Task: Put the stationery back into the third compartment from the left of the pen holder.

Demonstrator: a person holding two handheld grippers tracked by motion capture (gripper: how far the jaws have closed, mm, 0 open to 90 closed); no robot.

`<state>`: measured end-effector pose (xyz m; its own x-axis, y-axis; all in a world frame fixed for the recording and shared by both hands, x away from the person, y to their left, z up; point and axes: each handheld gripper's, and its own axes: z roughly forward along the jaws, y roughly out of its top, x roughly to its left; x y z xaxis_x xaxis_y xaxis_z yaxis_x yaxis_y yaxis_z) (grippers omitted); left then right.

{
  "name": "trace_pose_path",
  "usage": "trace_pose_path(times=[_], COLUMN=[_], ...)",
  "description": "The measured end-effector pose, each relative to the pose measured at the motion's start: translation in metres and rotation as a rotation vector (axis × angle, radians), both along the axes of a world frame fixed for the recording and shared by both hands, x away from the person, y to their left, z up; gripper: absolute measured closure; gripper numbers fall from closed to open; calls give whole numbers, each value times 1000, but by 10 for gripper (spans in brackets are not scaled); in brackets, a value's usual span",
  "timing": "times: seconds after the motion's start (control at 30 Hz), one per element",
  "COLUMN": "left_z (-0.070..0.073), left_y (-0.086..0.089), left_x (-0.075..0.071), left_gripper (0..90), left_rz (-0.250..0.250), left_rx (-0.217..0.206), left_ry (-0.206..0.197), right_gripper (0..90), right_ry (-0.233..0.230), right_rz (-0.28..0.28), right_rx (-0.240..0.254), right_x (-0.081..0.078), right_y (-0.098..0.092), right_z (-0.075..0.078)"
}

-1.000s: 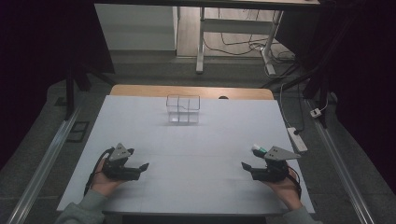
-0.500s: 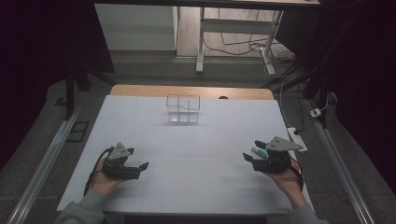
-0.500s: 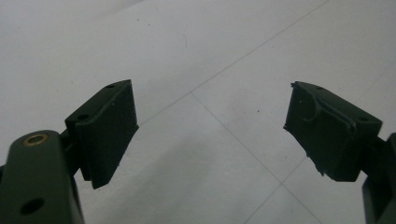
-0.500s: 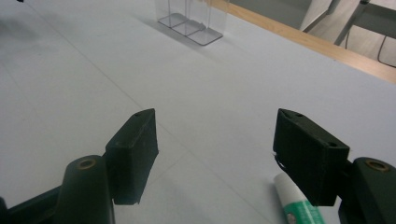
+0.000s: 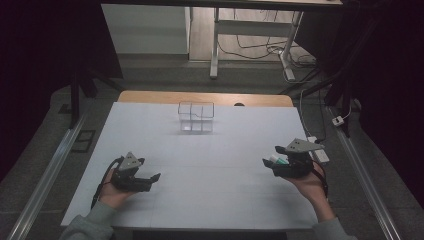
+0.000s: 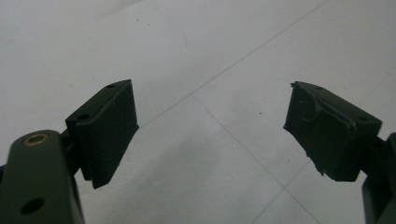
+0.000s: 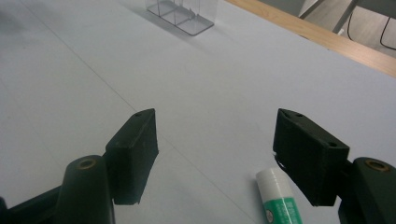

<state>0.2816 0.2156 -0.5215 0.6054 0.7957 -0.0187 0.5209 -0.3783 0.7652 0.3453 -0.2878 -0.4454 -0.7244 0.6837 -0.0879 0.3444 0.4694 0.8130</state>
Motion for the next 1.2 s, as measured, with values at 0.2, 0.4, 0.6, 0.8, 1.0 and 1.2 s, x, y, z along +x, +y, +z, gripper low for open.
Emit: trace_pose_path(times=[0.2, 0.4, 0.6, 0.8, 1.0, 1.2], left_z=[0, 0, 1, 0, 0, 0], left_y=[1, 0, 0, 1, 1, 1], left_x=[-2, -3, -3, -2, -2, -2], left_gripper=[160, 159, 159, 159, 159, 159], left_rz=[5, 0, -1, -9, -8, -9], left_rx=[5, 10, -7, 2, 0, 8], left_ry=[3, 10, 10, 13, 11, 9], right_gripper=[310, 310, 309, 308, 308, 303], right_ry=[37, 59, 89, 158, 193, 206], right_rz=[-7, -26, -62, -95, -105, -82], right_rx=[-41, -70, -98, -170, -171, -193], right_x=[10, 26, 34, 49, 59, 65], right_y=[-1, -6, -13, -17, -25, -26], right_z=[4, 9, 23, 37, 32, 22])
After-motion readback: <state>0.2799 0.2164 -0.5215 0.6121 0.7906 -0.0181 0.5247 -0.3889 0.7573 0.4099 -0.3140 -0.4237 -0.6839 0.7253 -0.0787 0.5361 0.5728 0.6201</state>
